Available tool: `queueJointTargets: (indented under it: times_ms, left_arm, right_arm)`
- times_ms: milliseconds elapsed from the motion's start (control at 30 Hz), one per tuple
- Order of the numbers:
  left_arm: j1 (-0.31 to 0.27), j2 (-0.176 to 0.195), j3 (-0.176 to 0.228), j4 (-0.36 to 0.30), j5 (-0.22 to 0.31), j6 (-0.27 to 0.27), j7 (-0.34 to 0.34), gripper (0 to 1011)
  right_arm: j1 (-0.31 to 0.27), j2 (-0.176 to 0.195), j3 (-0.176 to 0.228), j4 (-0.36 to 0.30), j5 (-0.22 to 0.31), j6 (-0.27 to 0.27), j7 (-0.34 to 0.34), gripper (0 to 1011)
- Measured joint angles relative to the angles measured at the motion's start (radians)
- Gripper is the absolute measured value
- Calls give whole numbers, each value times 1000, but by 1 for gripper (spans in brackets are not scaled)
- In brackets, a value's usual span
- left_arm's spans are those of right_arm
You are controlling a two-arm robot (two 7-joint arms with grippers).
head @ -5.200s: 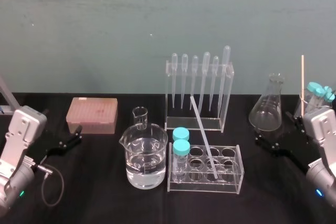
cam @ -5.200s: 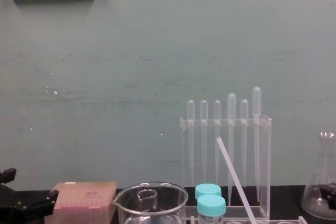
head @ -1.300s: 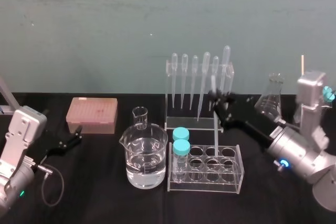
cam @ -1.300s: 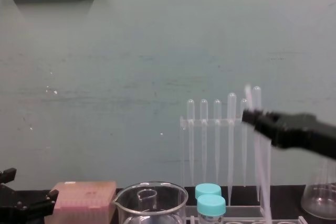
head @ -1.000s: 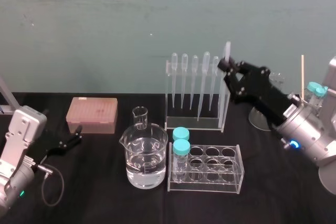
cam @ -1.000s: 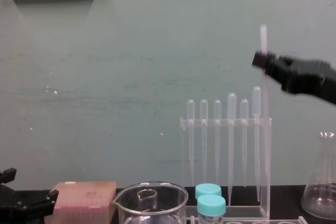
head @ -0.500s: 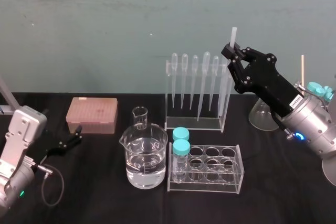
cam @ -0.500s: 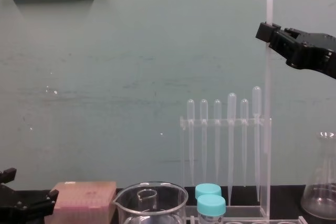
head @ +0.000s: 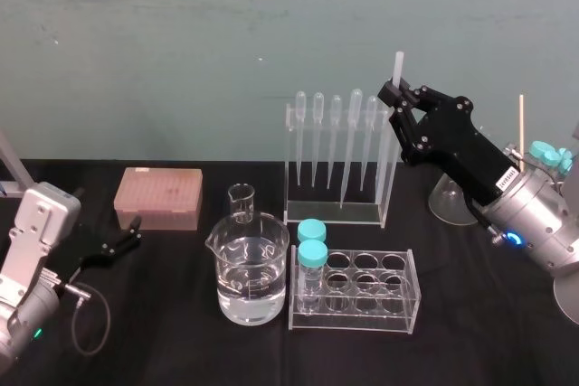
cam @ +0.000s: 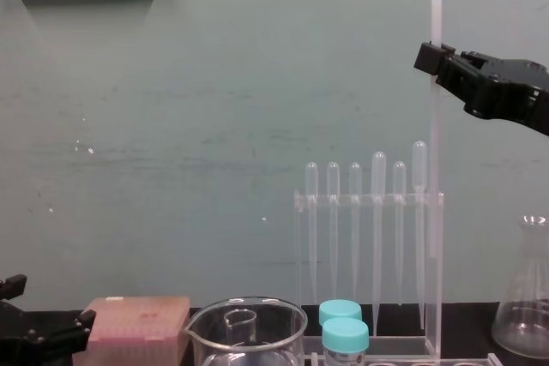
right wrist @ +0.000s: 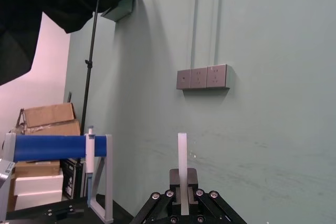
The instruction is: Pick up the stirring rod with one hand, then place it down.
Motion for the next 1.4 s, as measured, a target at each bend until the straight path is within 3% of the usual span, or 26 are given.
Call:
queueJointTargets:
  times_ms: [1400]
  left_arm:
    - [0, 0, 0, 0, 0, 0, 0, 1000]
  right_arm:
    - [-6, 4, -15, 6, 2, 23, 0, 69]
